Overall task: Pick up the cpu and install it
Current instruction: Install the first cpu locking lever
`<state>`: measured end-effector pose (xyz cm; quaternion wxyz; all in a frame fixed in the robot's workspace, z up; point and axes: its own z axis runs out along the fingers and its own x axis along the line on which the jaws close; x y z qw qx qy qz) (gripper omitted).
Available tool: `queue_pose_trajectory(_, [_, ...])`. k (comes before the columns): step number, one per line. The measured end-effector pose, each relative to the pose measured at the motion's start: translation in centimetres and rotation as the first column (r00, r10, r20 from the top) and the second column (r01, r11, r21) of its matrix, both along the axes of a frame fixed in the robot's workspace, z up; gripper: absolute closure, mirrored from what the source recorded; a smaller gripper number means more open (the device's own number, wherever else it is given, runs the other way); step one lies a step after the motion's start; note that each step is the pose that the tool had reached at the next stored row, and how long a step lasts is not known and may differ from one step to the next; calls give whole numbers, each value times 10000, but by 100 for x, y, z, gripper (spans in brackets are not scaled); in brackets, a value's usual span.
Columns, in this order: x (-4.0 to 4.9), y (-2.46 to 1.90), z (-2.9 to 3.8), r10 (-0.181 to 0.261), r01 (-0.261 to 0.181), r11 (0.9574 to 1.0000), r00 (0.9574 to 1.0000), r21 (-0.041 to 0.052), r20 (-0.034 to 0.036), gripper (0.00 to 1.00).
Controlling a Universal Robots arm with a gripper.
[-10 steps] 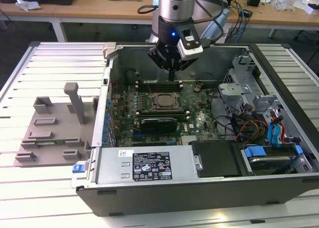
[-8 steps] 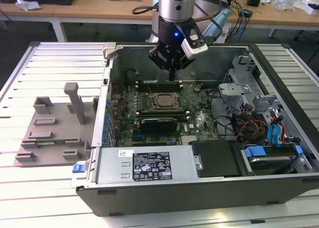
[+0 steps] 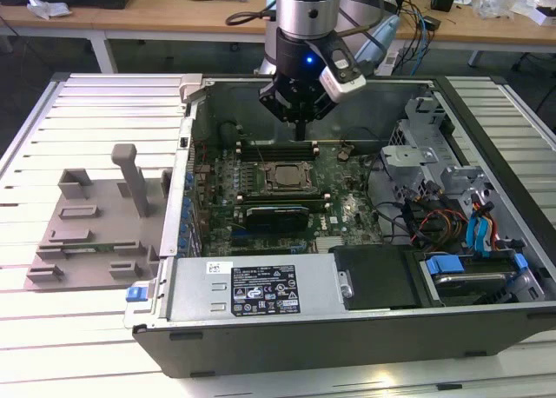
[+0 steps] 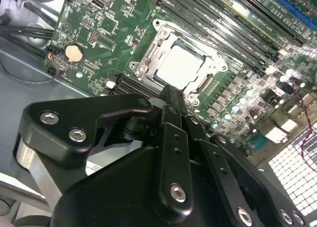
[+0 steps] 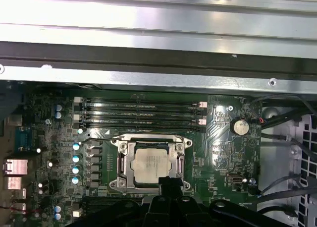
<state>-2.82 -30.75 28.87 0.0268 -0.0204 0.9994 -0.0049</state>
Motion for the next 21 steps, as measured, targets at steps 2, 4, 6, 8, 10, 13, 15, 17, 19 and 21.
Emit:
queue_pose_trajectory(2, [0,0,0,290,-290,9996,9996,0,0,89])
queue_pose_trajectory(4, [0,0,0,598,-598,9982,9982,0,0,89])
queue_pose_trajectory(6, [0,0,0,924,-924,9957,9957,-1,0,89])
queue_pose_trajectory(8, [0,0,0,1071,-1071,9942,9942,0,0,89])
queue_pose_trajectory(10, [0,0,0,1089,-1089,9940,9940,0,0,89])
queue_pose_trajectory(13, [-8,0,0,1093,-1093,9940,9940,1,1,89])
queue_pose_trajectory(15, [-141,0,0,1091,-1091,9940,9940,0,1,89])
queue_pose_trajectory(17, [-171,0,-5,921,-921,9957,9957,6,-79,89])
queue_pose_trajectory(19, [-172,0,-22,484,-483,9988,9981,27,-381,89])
queue_pose_trajectory(21, [-171,0,-27,254,-253,9997,9986,27,-467,89])
